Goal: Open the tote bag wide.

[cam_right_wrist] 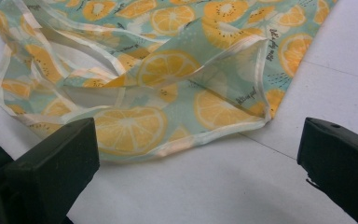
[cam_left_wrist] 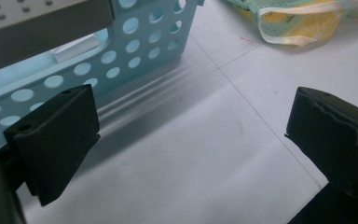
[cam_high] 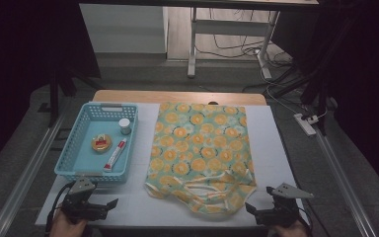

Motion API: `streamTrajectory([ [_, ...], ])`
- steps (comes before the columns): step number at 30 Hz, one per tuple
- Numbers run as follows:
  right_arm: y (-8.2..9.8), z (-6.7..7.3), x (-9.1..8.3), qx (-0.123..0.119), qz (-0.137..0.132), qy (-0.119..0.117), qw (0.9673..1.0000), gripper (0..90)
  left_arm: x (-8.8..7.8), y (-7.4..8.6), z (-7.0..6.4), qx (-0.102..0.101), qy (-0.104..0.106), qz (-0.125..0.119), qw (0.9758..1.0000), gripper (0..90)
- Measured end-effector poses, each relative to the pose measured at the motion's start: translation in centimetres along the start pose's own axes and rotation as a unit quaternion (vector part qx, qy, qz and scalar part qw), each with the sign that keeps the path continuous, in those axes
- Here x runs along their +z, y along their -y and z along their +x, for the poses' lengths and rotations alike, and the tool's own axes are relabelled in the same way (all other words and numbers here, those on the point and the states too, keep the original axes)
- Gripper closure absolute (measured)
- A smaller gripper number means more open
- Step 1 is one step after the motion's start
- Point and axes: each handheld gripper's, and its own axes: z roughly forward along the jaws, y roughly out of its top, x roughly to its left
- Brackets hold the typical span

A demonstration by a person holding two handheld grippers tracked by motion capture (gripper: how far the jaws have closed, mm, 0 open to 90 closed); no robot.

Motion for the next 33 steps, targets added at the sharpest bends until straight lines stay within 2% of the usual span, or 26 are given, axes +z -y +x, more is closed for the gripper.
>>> streamTrajectory([
  [3, -0.03, 0.02, 0.07, 0.0, 0.001, -0.004, 1.0, 0.0, -0.06, 0.07, 0.19, -0.011, 0.006, 0.002, 0.9999, 2.7],
  [10, -0.13, 0.03, 0.24, -0.004, 0.006, -0.009, 0.9999, 0.0, -0.05, 0.12, 0.21, -0.014, 0.007, 0.006, 0.9999, 3.3],
  [22, -0.23, 0.2, 0.46, -0.012, 0.015, -0.007, 0.9998, 0.0, -0.28, 0.28, 0.5, -0.02, 0.019, -0.006, 0.9996, 3.2],
  [33, -0.34, 0.31, 0.37, -0.014, 0.014, -0.003, 0.9998, 0.0, -0.3, 0.3, 0.37, -0.013, 0.02, -0.007, 0.9997, 3.4],
])
